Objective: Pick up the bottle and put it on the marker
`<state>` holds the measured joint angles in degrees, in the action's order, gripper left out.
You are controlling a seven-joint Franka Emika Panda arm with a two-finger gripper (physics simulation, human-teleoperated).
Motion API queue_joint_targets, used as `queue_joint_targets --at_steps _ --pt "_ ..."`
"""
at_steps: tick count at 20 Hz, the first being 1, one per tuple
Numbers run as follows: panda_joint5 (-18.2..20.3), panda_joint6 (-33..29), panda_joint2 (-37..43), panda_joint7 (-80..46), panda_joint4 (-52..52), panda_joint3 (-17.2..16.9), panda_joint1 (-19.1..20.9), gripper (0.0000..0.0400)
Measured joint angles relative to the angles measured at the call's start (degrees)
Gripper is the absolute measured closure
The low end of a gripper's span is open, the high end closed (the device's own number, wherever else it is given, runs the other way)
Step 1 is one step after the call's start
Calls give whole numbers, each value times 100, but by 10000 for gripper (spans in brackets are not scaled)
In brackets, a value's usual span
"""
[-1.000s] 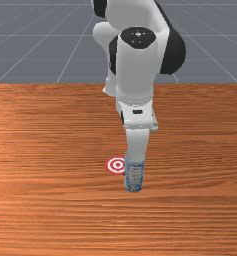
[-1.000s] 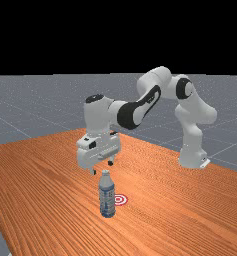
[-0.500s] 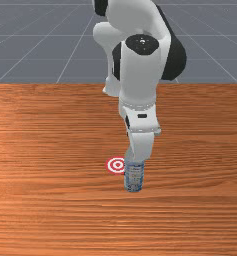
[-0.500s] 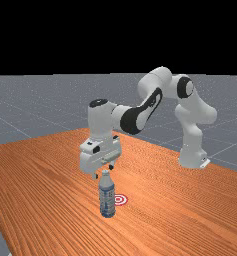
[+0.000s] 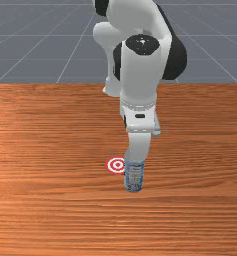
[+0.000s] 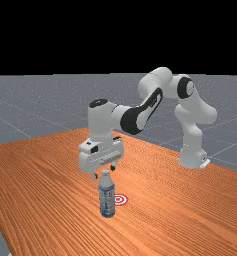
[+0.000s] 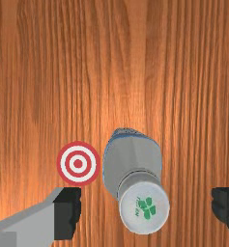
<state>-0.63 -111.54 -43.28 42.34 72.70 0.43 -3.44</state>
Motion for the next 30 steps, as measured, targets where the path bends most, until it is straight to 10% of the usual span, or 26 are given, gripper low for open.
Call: queue_joint_targets --at_steps 17,18,19,30 --pt "-76 -209 -51 325 142 45 30 0" --pt "-74 -153 -67 327 97 46 30 157" --pt "-74 -145 -64 327 91 46 30 207" --pt "-12 -225 43 391 244 -46 273 213"
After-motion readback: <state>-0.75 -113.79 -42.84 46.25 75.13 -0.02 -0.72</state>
